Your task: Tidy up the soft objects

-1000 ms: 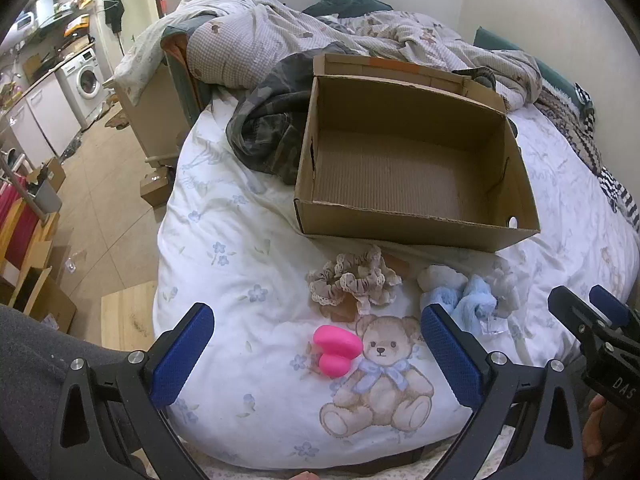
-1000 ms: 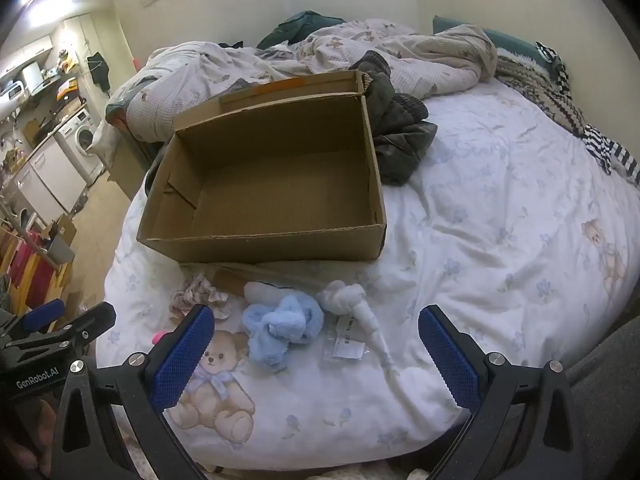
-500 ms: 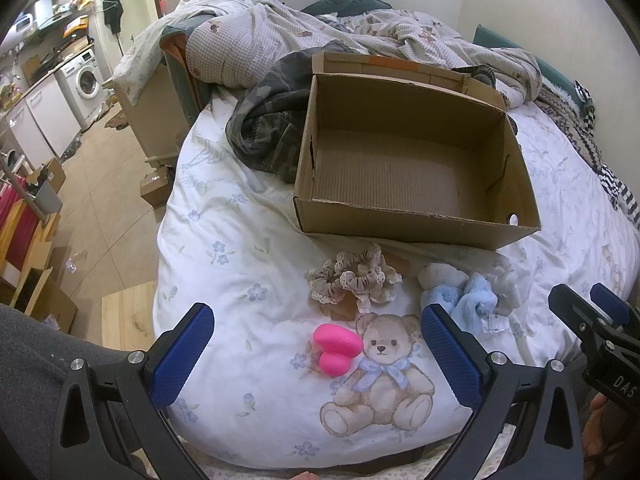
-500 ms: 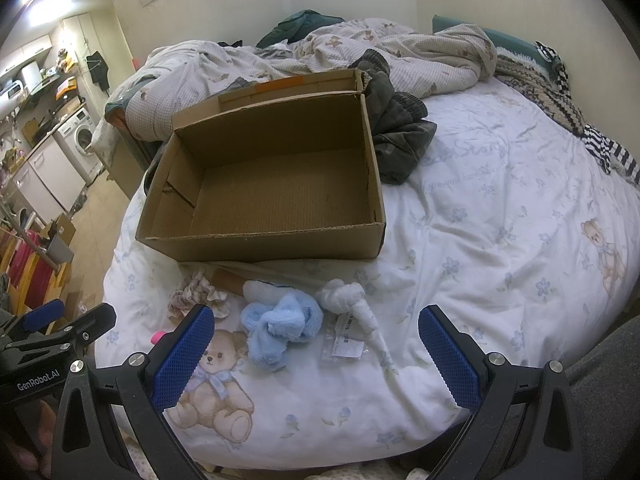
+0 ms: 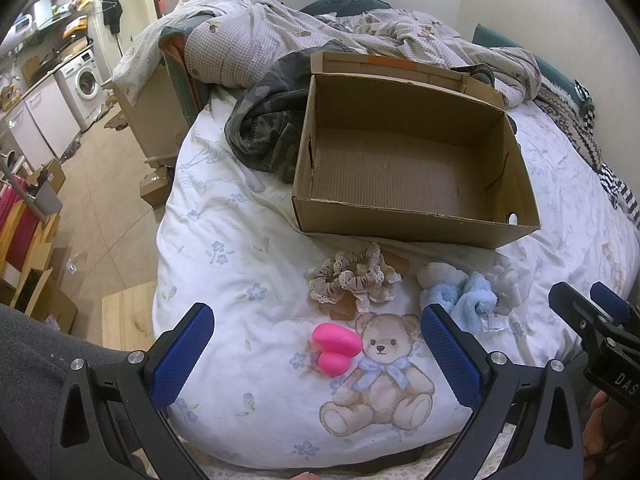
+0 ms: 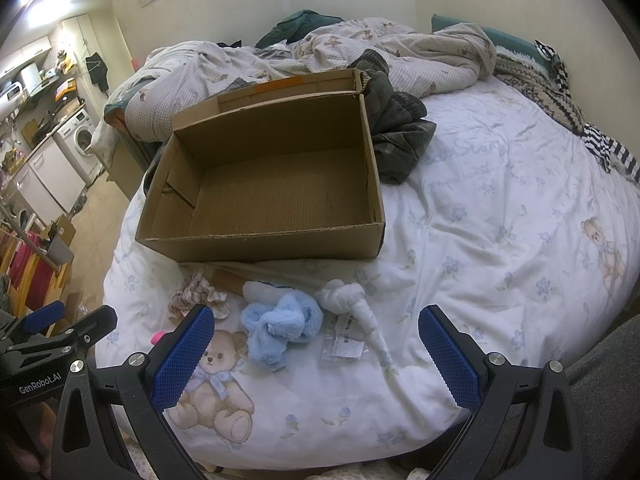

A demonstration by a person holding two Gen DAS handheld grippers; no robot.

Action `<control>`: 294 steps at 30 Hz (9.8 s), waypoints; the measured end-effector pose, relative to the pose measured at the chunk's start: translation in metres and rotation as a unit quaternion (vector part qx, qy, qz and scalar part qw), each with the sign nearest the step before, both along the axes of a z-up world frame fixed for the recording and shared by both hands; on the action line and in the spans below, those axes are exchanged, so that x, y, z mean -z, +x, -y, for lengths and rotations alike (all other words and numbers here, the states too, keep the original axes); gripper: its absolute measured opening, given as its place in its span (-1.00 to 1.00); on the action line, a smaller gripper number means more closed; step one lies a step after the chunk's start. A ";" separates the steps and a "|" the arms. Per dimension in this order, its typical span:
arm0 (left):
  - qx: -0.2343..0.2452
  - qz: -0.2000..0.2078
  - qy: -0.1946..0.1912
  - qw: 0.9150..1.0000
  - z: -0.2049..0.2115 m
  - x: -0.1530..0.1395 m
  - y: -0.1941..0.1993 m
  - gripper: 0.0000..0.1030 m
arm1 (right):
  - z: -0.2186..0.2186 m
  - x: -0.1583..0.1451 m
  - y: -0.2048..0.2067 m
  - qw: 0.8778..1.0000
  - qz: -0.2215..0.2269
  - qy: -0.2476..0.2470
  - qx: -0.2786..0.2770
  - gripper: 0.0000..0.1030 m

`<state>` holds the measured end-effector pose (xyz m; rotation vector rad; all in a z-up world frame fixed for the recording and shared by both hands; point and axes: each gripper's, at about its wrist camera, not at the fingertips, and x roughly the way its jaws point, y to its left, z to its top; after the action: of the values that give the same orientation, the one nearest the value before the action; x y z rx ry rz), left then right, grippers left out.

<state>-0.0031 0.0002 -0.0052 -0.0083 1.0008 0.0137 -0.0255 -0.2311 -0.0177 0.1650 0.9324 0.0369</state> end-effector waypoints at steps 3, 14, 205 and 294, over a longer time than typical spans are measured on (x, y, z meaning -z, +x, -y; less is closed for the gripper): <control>0.000 0.000 0.001 1.000 0.000 0.000 0.000 1.00 | 0.000 0.000 0.000 1.000 0.000 0.000 0.000 1.00; -0.001 -0.003 0.000 1.000 0.000 0.000 0.001 1.00 | 0.000 0.000 0.000 1.000 -0.001 0.000 0.000 1.00; 0.036 -0.076 -0.012 0.996 0.034 0.039 0.169 0.42 | 0.013 0.018 0.150 0.986 -0.054 0.150 -0.039 0.78; 0.090 -0.125 -0.045 0.987 0.024 0.049 0.080 -0.80 | 0.039 0.051 0.081 0.980 -0.170 0.107 -0.005 0.78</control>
<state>0.0767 -0.0238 -0.0542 0.0009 1.2492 -0.2010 0.0555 -0.2697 -0.0691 0.3741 1.2698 0.1213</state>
